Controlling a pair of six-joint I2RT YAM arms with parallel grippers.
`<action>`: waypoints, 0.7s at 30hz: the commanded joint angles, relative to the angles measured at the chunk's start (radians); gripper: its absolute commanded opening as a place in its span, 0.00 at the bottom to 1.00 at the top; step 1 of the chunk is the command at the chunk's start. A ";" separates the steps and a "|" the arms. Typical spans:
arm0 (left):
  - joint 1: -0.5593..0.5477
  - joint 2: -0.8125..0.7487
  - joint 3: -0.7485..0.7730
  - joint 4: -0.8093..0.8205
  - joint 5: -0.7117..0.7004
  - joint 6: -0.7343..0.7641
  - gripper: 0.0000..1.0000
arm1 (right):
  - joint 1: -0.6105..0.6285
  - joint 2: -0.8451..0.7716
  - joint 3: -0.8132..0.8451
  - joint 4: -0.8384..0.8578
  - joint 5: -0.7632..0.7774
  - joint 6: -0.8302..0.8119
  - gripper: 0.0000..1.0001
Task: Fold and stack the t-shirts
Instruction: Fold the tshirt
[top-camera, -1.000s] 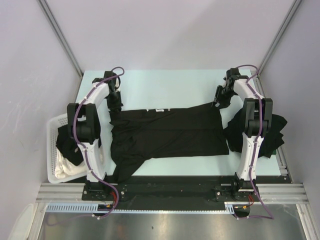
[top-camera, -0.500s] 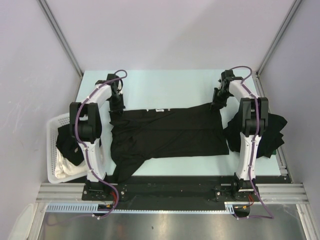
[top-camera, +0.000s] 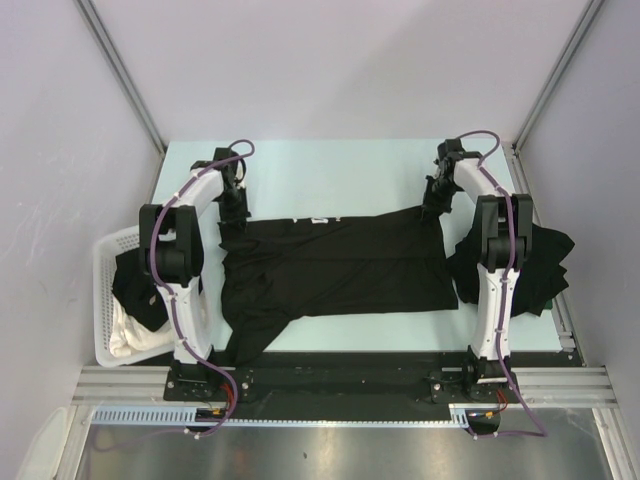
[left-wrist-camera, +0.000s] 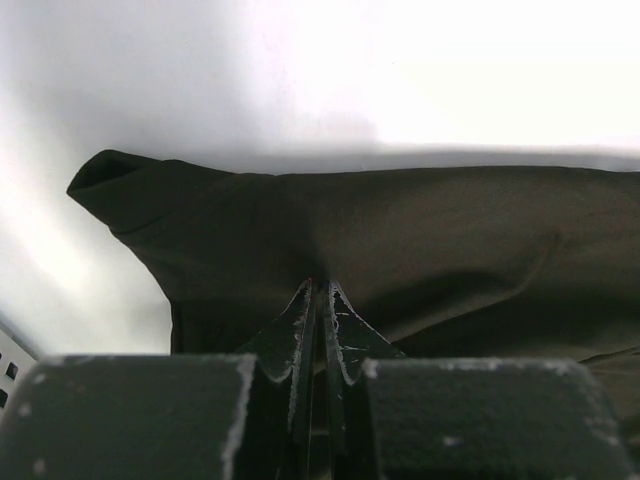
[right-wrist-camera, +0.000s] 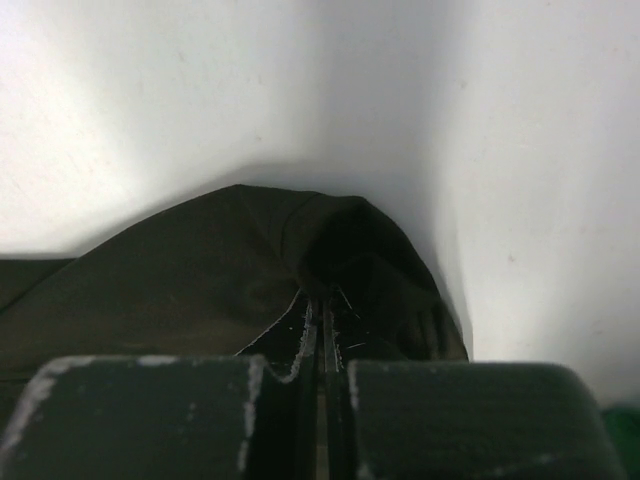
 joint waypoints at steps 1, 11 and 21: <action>-0.007 0.003 0.030 0.001 0.020 0.011 0.09 | 0.017 -0.009 0.068 -0.047 0.053 0.015 0.00; -0.007 0.012 0.061 -0.013 0.020 0.017 0.09 | 0.020 -0.038 0.096 -0.149 0.172 0.026 0.00; -0.005 0.004 0.070 -0.032 0.014 0.031 0.09 | 0.023 -0.049 0.091 -0.194 0.283 0.049 0.00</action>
